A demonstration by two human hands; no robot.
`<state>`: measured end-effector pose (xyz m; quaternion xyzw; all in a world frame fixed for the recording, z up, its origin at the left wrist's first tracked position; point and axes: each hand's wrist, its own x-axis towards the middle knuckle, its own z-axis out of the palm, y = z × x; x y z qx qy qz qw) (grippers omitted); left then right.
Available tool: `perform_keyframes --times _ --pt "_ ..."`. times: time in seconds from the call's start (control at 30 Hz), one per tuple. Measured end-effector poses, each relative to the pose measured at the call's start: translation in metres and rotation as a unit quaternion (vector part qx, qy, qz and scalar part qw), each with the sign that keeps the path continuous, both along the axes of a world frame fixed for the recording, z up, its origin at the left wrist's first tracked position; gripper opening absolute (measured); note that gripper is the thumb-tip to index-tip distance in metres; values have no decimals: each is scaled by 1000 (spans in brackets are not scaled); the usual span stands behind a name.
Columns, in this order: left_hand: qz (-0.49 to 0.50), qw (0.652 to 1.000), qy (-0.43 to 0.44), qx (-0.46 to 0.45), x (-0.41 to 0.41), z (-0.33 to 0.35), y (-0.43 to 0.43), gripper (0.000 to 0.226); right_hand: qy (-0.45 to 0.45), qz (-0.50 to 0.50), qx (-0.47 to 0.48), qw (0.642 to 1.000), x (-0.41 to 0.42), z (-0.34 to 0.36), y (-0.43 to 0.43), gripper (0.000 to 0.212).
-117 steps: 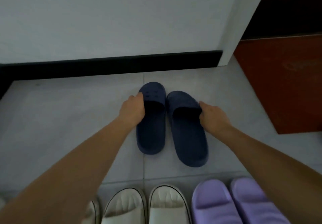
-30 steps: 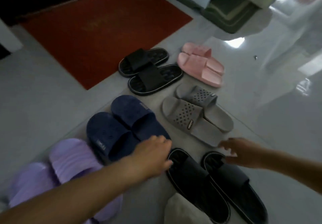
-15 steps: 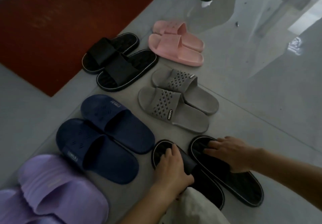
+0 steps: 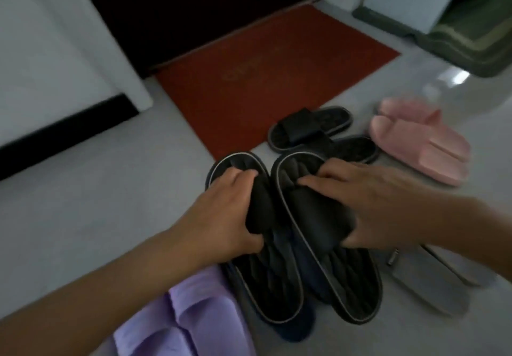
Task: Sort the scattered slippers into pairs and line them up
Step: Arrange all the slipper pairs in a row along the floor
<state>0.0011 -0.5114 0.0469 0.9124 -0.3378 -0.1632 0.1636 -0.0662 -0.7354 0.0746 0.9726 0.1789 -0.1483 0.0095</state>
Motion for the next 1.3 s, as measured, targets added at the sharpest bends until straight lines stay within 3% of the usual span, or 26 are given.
perform_keyframes --times 0.17,0.33,0.47,0.63,0.77,1.0,1.17,1.3 --pt "47 998 -39 8 9 8 78 84 16 68 9 997 43 4 72 92" --pt "32 998 -42 -28 7 12 132 93 12 33 -3 999 63 21 124 95" --pt "7 997 -40 -66 26 16 136 92 4 8 -42 999 70 39 144 89" --pt "-13 986 -54 -157 50 26 131 91 15 -94 -88 992 75 67 132 94" --pt "-8 982 -32 -185 56 22 111 87 14 -100 -83 991 75 60 125 94" --pt "-16 987 -7 -157 78 19 -7 79 -17 -112 -39 993 86 43 16 87" --pt "8 992 26 -125 117 35 -181 85 -29 -138 9 990 121 41 -155 96" --pt "34 991 79 -100 125 20 -343 68 -9 -145 -11 989 135 25 -309 91"
